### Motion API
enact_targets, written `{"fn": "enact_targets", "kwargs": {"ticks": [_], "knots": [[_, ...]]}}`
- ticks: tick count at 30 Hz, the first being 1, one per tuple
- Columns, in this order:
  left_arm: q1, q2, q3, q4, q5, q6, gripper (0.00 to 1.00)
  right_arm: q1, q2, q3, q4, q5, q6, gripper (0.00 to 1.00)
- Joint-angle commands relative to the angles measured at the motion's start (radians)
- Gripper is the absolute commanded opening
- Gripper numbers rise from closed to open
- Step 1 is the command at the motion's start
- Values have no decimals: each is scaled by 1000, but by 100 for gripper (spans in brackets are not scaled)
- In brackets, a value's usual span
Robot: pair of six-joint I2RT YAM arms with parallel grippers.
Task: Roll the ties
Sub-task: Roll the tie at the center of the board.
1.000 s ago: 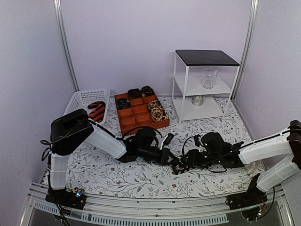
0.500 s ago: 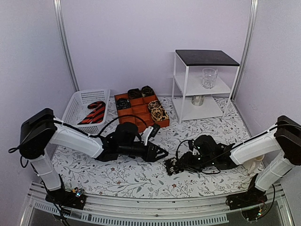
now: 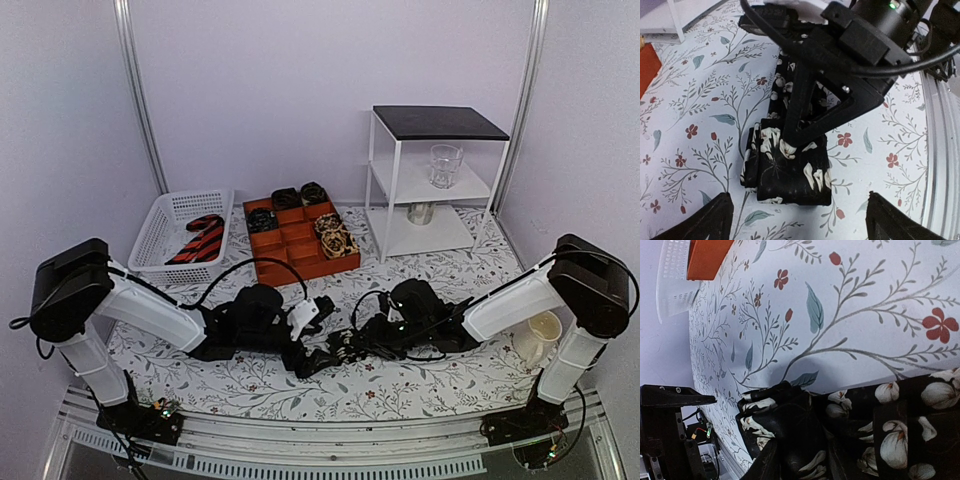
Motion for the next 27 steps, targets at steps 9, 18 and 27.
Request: {"fn": "enact_targets", "kwargs": {"ticks": [9, 18, 27], "knots": [[66, 163, 95, 25, 148, 193, 93, 7, 20, -4, -27, -4, -11, 33], [85, 231, 167, -4, 205, 226, 92, 8, 1, -7, -28, 8, -18, 33], [86, 265, 210, -27, 240, 233, 79, 8, -15, -12, -30, 16, -19, 33]]}}
